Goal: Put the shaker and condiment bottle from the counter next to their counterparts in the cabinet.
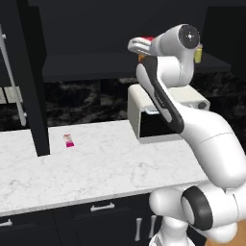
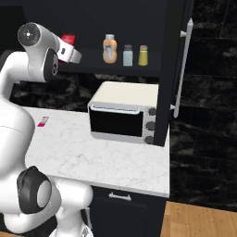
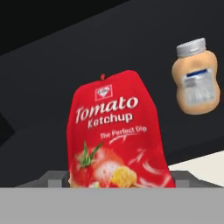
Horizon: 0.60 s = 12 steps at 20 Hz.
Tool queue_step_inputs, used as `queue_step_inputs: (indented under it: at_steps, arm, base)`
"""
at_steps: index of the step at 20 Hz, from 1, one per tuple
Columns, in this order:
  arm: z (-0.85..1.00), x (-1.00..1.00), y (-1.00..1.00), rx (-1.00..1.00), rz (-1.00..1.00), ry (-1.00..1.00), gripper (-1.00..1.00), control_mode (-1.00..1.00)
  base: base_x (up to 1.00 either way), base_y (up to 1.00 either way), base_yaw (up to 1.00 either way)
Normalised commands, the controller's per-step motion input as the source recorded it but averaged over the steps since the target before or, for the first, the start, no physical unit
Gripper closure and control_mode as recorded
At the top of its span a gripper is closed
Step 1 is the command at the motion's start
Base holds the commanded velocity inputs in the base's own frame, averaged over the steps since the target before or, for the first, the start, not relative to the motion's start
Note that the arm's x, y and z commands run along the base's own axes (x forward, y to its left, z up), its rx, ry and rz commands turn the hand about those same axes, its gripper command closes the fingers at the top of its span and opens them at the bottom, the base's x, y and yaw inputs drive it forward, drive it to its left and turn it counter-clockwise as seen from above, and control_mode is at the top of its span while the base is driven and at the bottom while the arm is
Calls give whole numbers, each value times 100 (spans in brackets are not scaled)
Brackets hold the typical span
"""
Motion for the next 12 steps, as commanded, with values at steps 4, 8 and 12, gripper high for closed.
queue_step_inputs:
  at_steps: [4,8,12]
  arm:
    - [19,35,0,-3,0,0,100,-100]
    - [2,39,0,0,-4,0,100,-100]
    - [0,47,0,0,-6,0,100,-100]
  base:
    - [0,0,0]
    - [0,0,0]
    - [0,0,0]
